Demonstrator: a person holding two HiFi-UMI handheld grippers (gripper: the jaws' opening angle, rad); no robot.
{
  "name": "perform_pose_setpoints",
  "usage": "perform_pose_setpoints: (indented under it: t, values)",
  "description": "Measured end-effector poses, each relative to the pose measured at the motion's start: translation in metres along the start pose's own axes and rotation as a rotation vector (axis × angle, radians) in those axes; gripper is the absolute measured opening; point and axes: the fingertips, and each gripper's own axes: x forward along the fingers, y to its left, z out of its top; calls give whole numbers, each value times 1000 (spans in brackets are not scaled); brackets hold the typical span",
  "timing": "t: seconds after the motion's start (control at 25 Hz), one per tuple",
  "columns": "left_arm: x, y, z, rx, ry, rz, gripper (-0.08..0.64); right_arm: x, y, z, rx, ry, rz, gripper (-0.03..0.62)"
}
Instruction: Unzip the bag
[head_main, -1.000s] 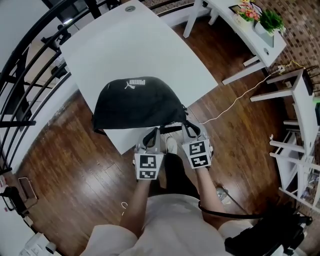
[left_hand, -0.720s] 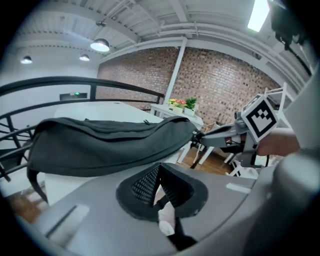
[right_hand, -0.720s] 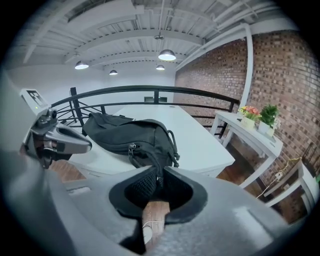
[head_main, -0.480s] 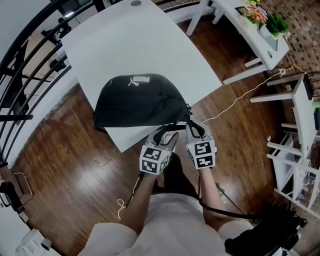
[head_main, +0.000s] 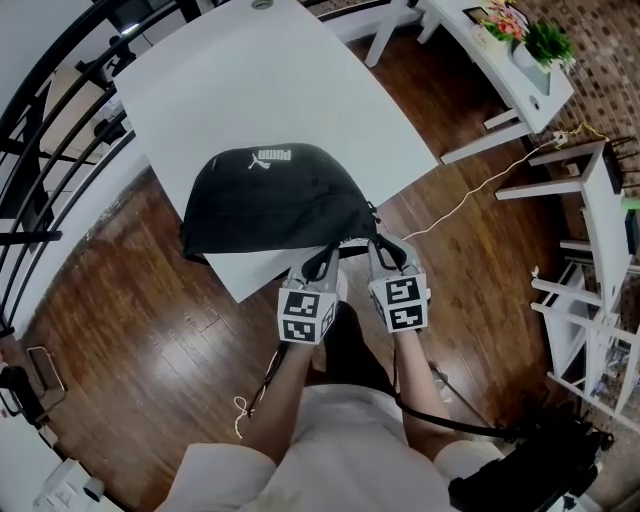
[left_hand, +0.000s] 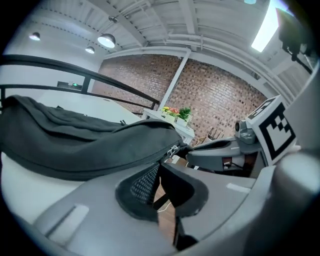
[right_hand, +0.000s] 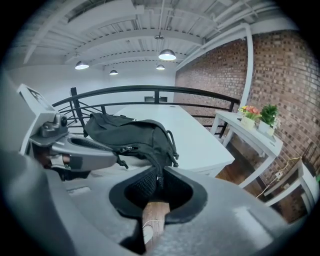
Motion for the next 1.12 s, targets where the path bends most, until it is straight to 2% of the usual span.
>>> perform_pose_setpoints:
  t: [0.12, 0.2, 0.36, 0.4, 0.44, 0.52, 0.64, 0.76, 0.88, 0.92, 0.96, 1.12]
  values:
    - [-24, 33, -7, 36, 27, 82, 23, 2, -5, -5, 42, -8, -4, 35]
    - [-48, 70, -12, 62, 42, 170, 23, 5, -10, -6, 69, -16, -16, 35]
    - [-139, 202, -30, 72, 68, 472, 23, 16, -26, -10, 85, -14, -56, 35]
    - [-164, 235, -33, 64, 72, 534, 23, 19, -30, -12, 79, -9, -64, 35]
    - [-182, 258, -33, 59, 78, 562, 25, 24, -33, -14, 71, -3, -70, 35]
    - [-194, 271, -28, 73, 97, 519, 35, 31, -35, -21, 62, 16, -79, 37]
    - [-194, 248, -14, 138, 93, 466, 53, 32, -31, -35, 84, 53, -112, 43]
    - [-207, 220, -18, 98, 46, 458, 67, 3, -30, -55, 103, 74, -194, 46]
    - [-227, 179, -34, 56, -6, 426, 56, -59, -22, -89, 182, 63, -238, 43]
    - [-235, 164, -35, 58, -32, 413, 42, -80, -15, -96, 198, 38, -231, 2]
    - [-242, 149, -34, 63, -64, 400, 18, -98, -5, -99, 196, 5, -215, -8]
    - [-264, 83, -38, 82, -176, 337, 17, -155, 44, -84, 111, -151, -101, -8]
